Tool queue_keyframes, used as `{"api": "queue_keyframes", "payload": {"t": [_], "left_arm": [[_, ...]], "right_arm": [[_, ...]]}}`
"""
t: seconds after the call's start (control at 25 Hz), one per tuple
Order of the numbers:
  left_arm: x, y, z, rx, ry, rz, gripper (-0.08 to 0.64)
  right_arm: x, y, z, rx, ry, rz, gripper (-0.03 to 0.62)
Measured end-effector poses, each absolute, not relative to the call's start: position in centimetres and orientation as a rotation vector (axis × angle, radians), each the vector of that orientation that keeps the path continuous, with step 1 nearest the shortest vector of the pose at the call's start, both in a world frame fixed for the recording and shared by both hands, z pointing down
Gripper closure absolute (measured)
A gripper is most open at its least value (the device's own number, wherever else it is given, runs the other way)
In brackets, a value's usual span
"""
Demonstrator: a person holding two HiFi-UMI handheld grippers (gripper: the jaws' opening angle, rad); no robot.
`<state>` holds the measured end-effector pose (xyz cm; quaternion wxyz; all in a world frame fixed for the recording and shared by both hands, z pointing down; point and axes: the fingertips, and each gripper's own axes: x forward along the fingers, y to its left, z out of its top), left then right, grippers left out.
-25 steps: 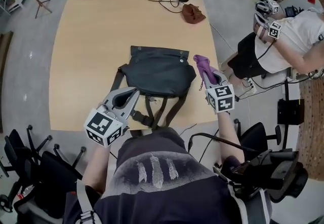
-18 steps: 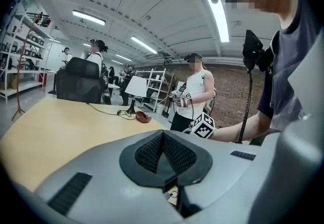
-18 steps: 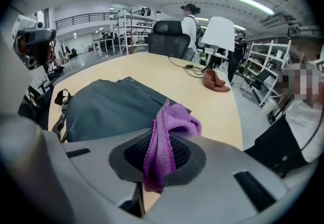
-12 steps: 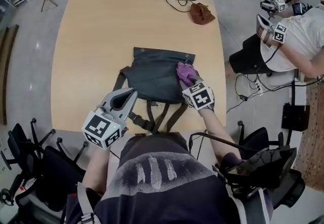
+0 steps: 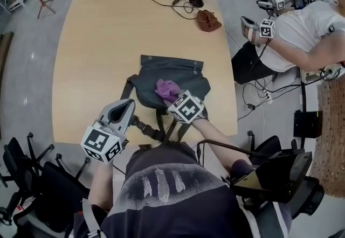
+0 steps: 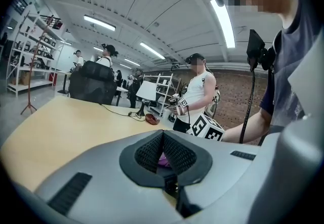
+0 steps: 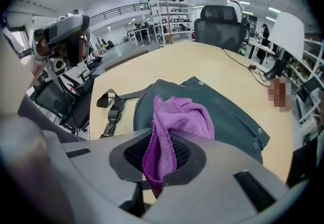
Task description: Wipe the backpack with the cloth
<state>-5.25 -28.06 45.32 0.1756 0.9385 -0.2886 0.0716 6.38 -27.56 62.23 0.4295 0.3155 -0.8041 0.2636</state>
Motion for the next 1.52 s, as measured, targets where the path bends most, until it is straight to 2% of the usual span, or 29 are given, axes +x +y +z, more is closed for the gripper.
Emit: {"api": "queue_keyframes", "payload": {"t": [0.28, 0.48, 0.6, 0.8, 1.0, 1.52], "left_arm": [[-8.3, -27.4, 46.1, 2.622, -0.891, 0.207, 0.551], [-10.3, -27.2, 46.4, 2.591, -0.948, 0.208, 0.551], [-11.3, -27.4, 46.5, 2.579, -0.976, 0.213, 0.551], [-11.6, -27.1, 47.0, 2.559, -0.985, 0.238, 0.551], [-11.3, -27.3, 47.0, 2.554, -0.986, 0.248, 0.552], [-5.5, -29.1, 46.4, 2.633, -0.823, 0.272, 0.551]], "right_arm": [[0.6, -27.1, 61.9, 0.649, -2.088, 0.703, 0.561], [-6.3, -26.8, 57.8, 0.438, -2.387, 0.962, 0.561], [-7.7, -30.1, 56.0, 0.498, -2.461, 0.98, 0.561], [-6.1, -37.2, 59.2, 0.704, -2.302, 0.786, 0.561], [-1.9, -38.8, 63.3, 0.723, -2.088, 0.591, 0.561], [8.8, -37.3, 63.8, 0.797, -1.998, 0.53, 0.561]]}}
